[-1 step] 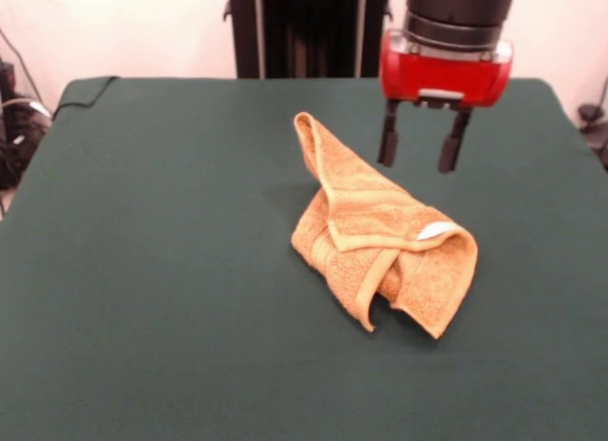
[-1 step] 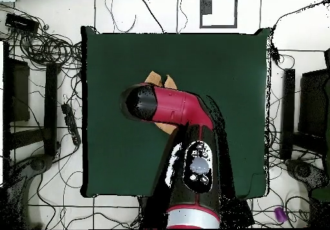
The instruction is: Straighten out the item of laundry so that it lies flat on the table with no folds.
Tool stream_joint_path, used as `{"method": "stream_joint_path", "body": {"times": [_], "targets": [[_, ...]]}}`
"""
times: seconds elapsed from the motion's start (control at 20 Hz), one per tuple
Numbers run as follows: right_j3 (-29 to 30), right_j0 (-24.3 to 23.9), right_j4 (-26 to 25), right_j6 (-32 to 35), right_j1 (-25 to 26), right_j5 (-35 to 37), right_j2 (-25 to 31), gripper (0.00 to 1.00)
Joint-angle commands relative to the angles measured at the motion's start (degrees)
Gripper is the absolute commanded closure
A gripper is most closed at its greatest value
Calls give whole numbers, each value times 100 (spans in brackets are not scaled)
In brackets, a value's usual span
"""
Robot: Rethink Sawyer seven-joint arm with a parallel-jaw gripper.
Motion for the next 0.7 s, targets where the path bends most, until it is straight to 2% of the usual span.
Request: {"method": "stream_joint_path", "body": {"times": [0.05,0.7], "targets": [[280,-70,-34,306,-6,172,839,0],[378,-147,-126,429,57,-24,941,0]]}}
